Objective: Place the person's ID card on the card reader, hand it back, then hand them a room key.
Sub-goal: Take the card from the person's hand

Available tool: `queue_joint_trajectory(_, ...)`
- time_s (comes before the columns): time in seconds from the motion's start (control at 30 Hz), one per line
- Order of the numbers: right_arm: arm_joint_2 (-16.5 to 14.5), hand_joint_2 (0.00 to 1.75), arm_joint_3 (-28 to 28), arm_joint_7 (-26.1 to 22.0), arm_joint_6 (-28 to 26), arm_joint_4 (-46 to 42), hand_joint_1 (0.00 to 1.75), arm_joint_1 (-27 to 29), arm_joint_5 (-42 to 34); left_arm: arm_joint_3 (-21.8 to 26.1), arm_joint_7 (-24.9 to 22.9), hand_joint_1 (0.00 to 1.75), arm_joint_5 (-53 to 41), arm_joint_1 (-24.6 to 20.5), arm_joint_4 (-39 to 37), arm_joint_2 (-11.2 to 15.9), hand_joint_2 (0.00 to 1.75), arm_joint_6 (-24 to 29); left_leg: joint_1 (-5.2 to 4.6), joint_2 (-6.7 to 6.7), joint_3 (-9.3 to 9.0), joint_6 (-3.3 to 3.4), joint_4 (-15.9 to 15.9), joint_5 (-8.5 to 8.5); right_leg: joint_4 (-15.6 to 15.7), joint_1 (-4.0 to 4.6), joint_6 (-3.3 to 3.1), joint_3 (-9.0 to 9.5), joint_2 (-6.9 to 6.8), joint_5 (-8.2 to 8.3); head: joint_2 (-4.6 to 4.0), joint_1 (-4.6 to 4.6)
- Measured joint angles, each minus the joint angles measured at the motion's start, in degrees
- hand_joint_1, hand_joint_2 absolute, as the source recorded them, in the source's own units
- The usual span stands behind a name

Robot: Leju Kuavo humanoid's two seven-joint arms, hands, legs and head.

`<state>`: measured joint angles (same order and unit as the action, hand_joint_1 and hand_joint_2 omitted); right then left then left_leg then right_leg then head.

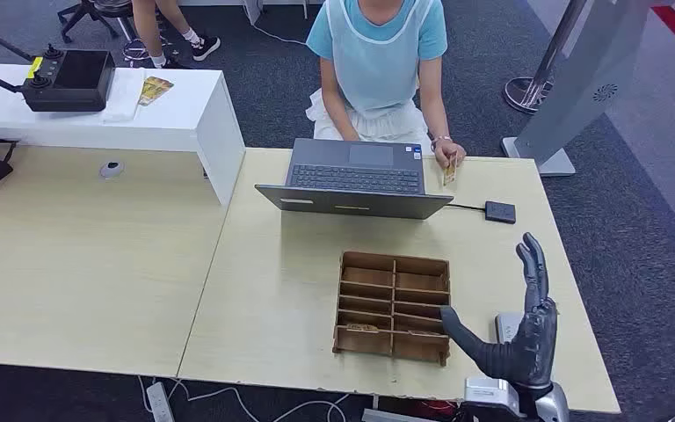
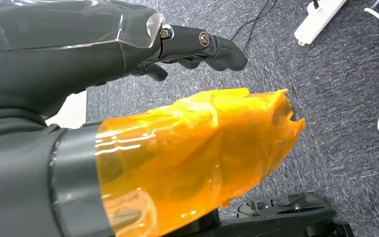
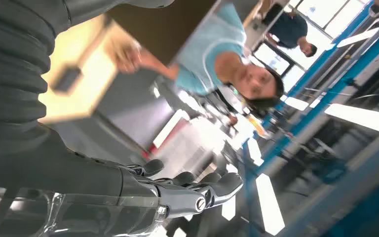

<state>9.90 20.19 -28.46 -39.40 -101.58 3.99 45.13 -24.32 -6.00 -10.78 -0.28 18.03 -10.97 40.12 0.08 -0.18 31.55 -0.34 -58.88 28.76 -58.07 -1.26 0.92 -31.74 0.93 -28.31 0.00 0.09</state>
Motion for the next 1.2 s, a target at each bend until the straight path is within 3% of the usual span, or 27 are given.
queue_joint_trajectory(0.1,0.31,1.75,-1.19,3.46,-0.03,0.75,0.0,-2.76,8.89,-0.14,0.28,0.0,0.02,0.05,0.0,0.09,0.0,0.0,0.0,0.01,0.0,0.0,0.0,-0.01,-0.01,0.0,-0.01,0.0,0.01,0.01,0.0,-0.01)
queue_joint_trajectory(0.23,2.82,1.75,-1.7,13.79,0.02,4.22,0.0,-10.83,18.75,-0.88,0.92,0.0,0.49,0.04,0.0,0.2,0.0,0.0,0.0,0.07,0.03,0.02,-0.01,-0.06,-0.03,-0.01,0.01,0.0,0.06,0.1,0.0,0.0)
queue_joint_trajectory(0.33,5.46,1.75,-0.18,20.91,0.54,8.43,0.0,-18.22,21.38,-1.86,1.13,0.0,2.21,-0.02,0.0,0.31,0.0,0.01,-0.01,0.09,0.03,0.05,-0.03,-0.11,-0.02,-0.02,0.04,-0.01,0.09,0.17,0.0,0.01)
queue_joint_trajectory(0.53,8.48,1.75,4.85,28.57,5.19,17.27,0.0,-31.56,22.86,-3.76,1.28,0.0,7.0,-0.1,0.0,0.68,0.0,0.01,-0.02,0.09,0.04,0.03,-0.05,-0.16,-0.02,-0.02,0.06,-0.05,0.1,0.24,0.0,-0.01)
queue_joint_trajectory(0.73,9.42,1.75,8.99,31.33,8.12,24.77,0.0,-40.42,22.83,-4.96,1.48,0.0,10.77,-0.17,0.0,0.98,0.0,0.01,-0.01,0.06,0.09,-0.02,-0.05,-0.19,-0.04,-0.01,0.05,-0.09,0.09,0.24,0.0,-0.01)
queue_joint_trajectory(0.87,9.23,1.75,12.3,33.55,14.75,31.61,0.0,-47.34,23.51,-5.78,1.86,0.0,13.46,-0.26,0.0,1.16,0.0,0.01,-0.01,0.09,0.16,-0.03,-0.04,-0.21,-0.07,-0.01,0.05,-0.15,0.11,0.26,0.0,0.0)
queue_joint_trajectory(1.03,6.45,1.75,16.75,34.57,20.98,43.33,0.0,-57.07,22.88,-6.53,2.28,0.0,15.46,-0.32,0.0,1.37,0.0,0.01,-0.01,0.06,0.15,-0.05,-0.05,-0.27,-0.07,-0.01,0.02,-0.17,0.11,0.31,0.0,-0.01)
queue_joint_trajectory(1.2,3.85,1.75,19.19,34.88,22.31,50.77,0.0,-61.83,22.28,-7.02,2.33,0.0,15.63,-0.4,0.0,1.49,0.0,0.01,0.0,-0.07,0.19,-0.06,-0.05,-0.28,-0.07,0.0,0.01,-0.18,-0.01,0.31,0.0,-0.01)
